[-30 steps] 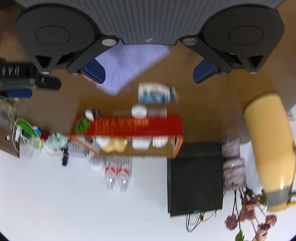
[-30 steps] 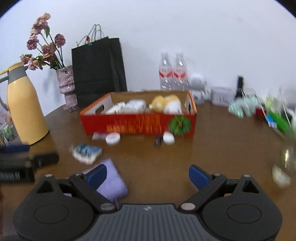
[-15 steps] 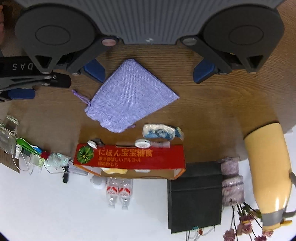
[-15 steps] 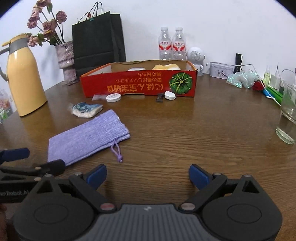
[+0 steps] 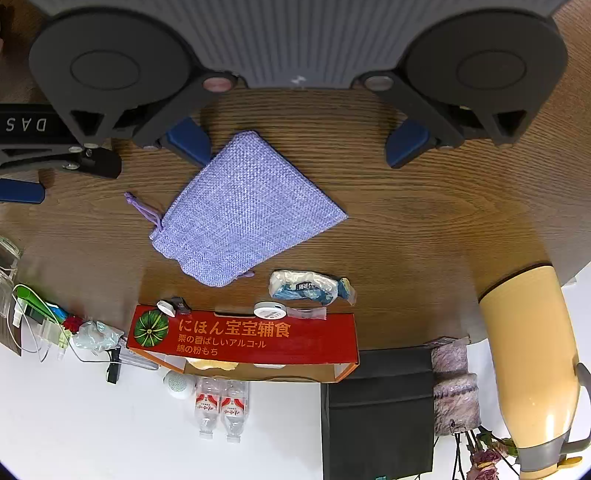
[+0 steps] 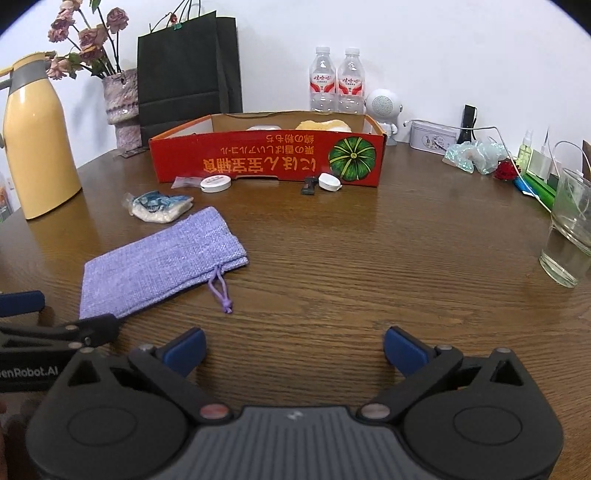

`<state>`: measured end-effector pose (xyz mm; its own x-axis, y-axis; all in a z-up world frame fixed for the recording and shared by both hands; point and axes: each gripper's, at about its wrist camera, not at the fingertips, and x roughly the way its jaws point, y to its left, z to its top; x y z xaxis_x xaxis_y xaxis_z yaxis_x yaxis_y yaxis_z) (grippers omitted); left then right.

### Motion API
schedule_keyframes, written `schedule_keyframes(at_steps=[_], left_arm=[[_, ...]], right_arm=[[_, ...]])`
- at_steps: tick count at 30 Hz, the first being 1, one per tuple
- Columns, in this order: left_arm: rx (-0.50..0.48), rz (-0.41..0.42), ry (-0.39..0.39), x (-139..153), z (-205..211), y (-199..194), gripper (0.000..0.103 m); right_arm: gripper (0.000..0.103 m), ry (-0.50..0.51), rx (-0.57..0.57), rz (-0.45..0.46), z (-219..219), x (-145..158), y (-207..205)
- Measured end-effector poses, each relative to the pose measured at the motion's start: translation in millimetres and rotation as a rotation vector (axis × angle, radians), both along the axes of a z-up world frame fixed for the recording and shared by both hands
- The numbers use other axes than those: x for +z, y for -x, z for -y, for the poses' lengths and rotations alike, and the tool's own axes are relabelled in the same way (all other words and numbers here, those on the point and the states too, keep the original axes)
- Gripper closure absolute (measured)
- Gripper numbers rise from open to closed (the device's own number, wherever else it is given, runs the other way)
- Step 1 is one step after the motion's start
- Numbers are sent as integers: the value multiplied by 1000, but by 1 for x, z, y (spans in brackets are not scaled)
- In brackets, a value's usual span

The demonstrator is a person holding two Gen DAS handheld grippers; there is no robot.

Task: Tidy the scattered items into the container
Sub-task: 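Grasp the purple drawstring pouch with the left tool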

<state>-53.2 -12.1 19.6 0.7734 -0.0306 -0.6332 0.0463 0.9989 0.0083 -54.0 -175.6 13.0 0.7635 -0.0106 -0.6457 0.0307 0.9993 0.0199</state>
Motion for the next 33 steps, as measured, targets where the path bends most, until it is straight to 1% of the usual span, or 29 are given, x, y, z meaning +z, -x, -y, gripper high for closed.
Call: schedule_keyframes(at_steps=[8,9,11,13,14,15,16,17,18,20,21,22,23,25,27,28,29,30,31,33], left_arm=[[-9,1,7,0,-1,-1,0],[-24,9,20,2,-2,-3,0],[-69,32,84,12,-8,-9,0],[-151,60,166,24,-15,-20,0],[-209,64,181,28,-15,-27,0],[-289,57,175,30,-12,-36,0],[-375,49,147,30,-7,-45,0],[-428,52,108,29,0,-51,0],[-451,61,65,27,6,-55,0],[-493,57,0,22,17,-66,0],[-517,35,-7,19,19,-72,0],[-536,6,-6,16,20,-78,0],[-546,-16,-1,13,20,-84,0],[-562,-40,19,9,17,-89,0],[-574,-60,28,4,16,-90,1],[-578,-58,24,2,15,-89,2],[-582,-47,11,1,14,-87,6],[-583,-37,-3,0,14,-85,9],[-579,-30,-9,-1,14,-85,10],[-572,-18,-1,-2,12,-86,11]], right_arm=[[0,1,0,0,0,0,0],[0,1,0,0,0,0,0],[0,2,13,0,0,0,-1],[0,0,61,-14,3,1,-4],[1,-9,76,-20,7,3,-7],[3,-28,78,-12,13,7,-11],[4,-52,72,12,20,12,-14],[4,-73,65,42,27,18,-18],[5,-85,60,72,35,25,-24],[10,-75,50,111,46,36,-39],[13,-63,43,118,50,40,-50],[19,-55,41,119,52,43,-61],[22,-55,48,119,54,45,-74],[32,-64,89,116,52,45,-101],[34,-54,148,100,42,40,-127],[37,-49,172,85,36,37,-140],[40,-39,183,67,32,33,-154],[47,-24,178,48,28,28,-166],[52,-12,168,27,26,24,-176],[56,-11,144,-3,25,16,-194]])
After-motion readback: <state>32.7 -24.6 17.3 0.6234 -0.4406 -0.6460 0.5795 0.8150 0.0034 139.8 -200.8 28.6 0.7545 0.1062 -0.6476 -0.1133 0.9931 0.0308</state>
